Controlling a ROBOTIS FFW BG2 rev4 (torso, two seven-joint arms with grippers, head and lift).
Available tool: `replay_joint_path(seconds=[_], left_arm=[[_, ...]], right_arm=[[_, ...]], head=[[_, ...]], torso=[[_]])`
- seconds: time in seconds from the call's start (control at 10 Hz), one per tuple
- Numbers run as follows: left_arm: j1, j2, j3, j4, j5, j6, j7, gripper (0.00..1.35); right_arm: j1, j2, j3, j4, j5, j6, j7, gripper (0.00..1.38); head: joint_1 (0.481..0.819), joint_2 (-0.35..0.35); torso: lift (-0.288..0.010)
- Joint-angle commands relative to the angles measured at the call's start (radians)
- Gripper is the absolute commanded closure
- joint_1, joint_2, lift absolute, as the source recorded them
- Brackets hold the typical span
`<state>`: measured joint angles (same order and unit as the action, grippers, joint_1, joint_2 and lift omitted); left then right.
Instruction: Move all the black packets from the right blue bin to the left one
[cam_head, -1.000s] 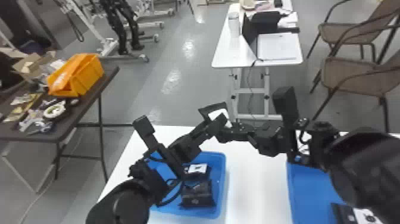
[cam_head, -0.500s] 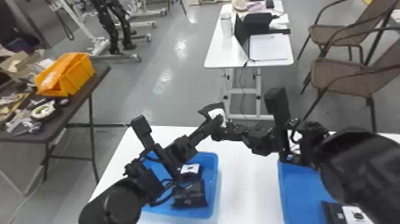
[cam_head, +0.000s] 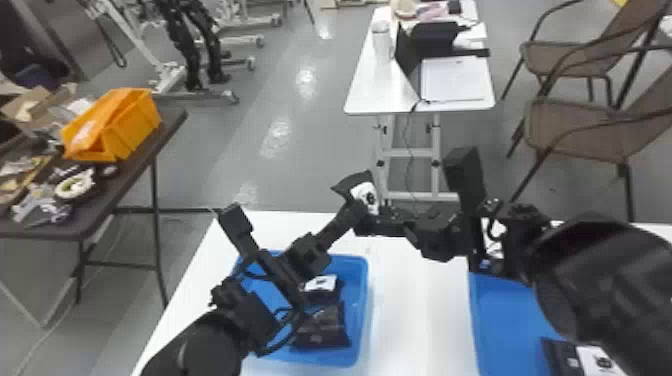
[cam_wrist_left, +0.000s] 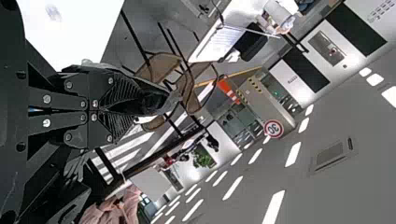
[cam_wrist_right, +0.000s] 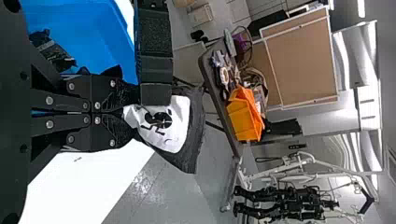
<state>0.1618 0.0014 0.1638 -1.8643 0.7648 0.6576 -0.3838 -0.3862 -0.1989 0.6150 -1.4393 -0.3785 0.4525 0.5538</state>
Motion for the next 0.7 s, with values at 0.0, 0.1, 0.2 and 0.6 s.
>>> replay_joint_path(seconds=[0.0,0.1,0.2,0.6], left_arm=[[0.005,-0.004,0.0,0.001,0.005,-0.033,0.0,1.22],[0.012,-0.004,0.008,0.001,-0.001,-0.058,0.0,1.22],[0.028,-0.004,0.031,-0.001,-0.059,-0.093,-0.001,1.22],[0.12,-0.004,0.184,-0.021,-0.352,-0.279,0.0,1.22]], right_arm=[[0.001,0.001,0.0,0.003,0.0,-0.006,0.0,1.2],[0.001,0.003,-0.001,0.02,-0.008,-0.021,0.0,0.87],[0.018,0.009,-0.018,0.062,-0.042,-0.06,0.021,0.33],[0.351,0.03,-0.374,-0.279,0.276,-0.041,-0.052,0.24]], head=[[0.695,0.242],[0.695,0.245],[0.695,0.251],[0.695,0.273]], torso=[[0.0],[0.0],[0.0],[0.0]])
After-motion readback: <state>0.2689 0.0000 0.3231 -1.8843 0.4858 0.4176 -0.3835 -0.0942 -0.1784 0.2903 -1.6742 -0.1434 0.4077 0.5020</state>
